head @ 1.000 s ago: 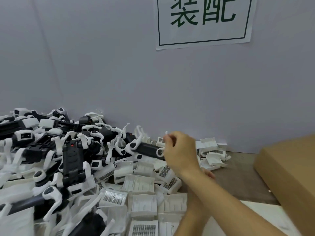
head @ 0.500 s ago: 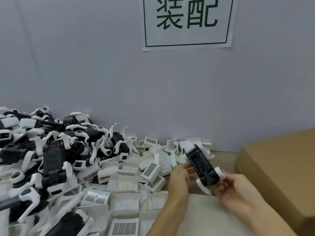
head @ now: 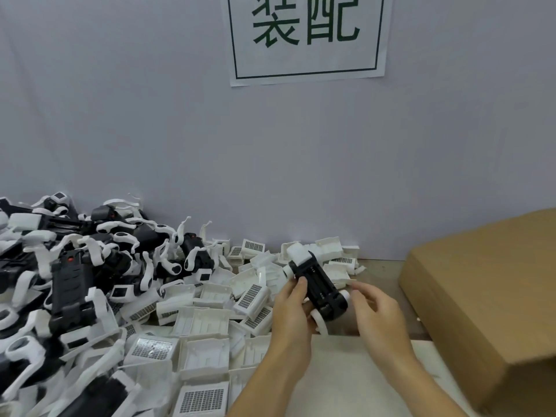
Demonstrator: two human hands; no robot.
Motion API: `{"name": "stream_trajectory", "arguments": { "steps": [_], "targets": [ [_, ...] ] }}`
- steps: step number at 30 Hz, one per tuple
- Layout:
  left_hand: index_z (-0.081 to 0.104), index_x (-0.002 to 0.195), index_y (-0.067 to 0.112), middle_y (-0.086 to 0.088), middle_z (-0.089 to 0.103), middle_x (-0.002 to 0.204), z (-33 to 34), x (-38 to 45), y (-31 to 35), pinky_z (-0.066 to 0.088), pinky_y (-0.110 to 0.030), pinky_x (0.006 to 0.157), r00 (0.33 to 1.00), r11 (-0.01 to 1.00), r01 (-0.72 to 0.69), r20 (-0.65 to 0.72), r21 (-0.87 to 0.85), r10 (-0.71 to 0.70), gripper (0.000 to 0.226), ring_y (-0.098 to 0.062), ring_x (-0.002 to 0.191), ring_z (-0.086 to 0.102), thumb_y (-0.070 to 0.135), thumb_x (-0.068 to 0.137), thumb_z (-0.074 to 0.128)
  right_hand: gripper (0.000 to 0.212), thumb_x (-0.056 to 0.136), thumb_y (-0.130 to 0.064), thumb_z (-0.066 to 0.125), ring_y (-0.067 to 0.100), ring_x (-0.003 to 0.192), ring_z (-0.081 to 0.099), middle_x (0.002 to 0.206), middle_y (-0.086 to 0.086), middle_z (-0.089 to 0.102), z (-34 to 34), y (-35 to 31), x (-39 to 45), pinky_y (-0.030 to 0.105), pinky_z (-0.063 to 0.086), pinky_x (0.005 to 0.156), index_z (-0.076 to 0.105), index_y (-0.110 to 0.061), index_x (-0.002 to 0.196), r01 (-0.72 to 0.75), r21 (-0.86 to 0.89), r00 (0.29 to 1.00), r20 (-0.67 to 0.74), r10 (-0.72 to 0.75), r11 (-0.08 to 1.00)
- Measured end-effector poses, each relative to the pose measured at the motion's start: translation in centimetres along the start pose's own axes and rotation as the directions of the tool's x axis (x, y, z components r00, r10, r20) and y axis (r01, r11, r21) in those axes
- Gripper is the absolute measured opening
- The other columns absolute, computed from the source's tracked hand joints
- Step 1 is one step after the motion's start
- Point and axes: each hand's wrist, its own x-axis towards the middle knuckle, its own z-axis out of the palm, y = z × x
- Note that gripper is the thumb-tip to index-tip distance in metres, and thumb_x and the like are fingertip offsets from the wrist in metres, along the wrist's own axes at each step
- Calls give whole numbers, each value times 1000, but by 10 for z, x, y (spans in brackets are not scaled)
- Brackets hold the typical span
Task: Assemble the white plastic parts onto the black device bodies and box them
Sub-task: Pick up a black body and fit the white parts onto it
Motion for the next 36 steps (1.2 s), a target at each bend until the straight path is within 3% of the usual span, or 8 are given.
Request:
{"name": "stream_trajectory", "arguments": {
  "steps": [5,11,17,23,26,29,33,36],
  "targets": [
    [69,115,14,-14,77,105,-2,1,-2,56,-50,88,997,997,-67,-37,-36,65,23,-31,96,74,25,104,52,45,84,-33,76,-11,102,56,101,-27,63,12,1,-12,4,41,78,45,-46,115,195,-159,945,295,-142,968],
    [72,111,7,-10,78,102,0,-1,-7,60,-36,80,988,989,-139,80,46,136,23,-25,100,74,22,94,68,39,64,-54,71,2,77,69,85,-15,73,12,-2,-14,25,57,69,67,-36,99,230,-155,961,189,-200,961],
    [66,119,23,-2,77,107,0,-1,-8,58,-32,68,965,957,-242,142,161,221,22,-19,98,74,22,96,66,25,76,-24,79,-1,75,71,80,-17,75,7,-3,-11,12,52,64,73,-38,96,208,-95,964,189,-187,974],
    [67,117,26,2,75,110,-2,1,-12,58,-31,89,935,893,-352,149,281,322,26,-12,102,72,9,99,60,35,86,-16,73,-6,95,68,99,-23,74,11,0,-12,16,51,79,64,-36,113,167,-21,937,314,-152,986],
    [67,114,24,2,76,104,-3,3,-14,59,-40,89,915,828,-403,173,390,364,33,-15,96,73,-1,98,55,50,88,-11,66,-1,118,60,122,-16,68,6,1,-7,29,52,97,55,-35,131,118,87,928,346,-141,989],
    [64,116,29,7,73,108,-6,2,-15,54,-39,96,894,721,-446,236,530,380,35,-11,104,68,1,97,54,73,76,-23,60,8,128,54,135,-9,59,-3,5,-1,29,56,88,42,-29,147,39,235,941,318,-114,971],
    [63,118,31,17,71,110,-4,-4,-20,53,-31,92,825,483,-565,450,669,342,40,0,104,64,3,92,52,66,79,-24,84,7,97,72,106,-8,74,-1,8,5,35,61,76,51,-28,136,-49,340,978,206,-23,939],
    [60,124,29,16,68,115,-3,-5,-21,51,-33,93,814,390,-578,476,717,332,39,-4,107,61,7,93,52,45,76,-23,86,6,80,73,87,-9,76,1,12,11,22,57,59,65,-22,116,-43,340,997,75,18,940]
  ]
}}
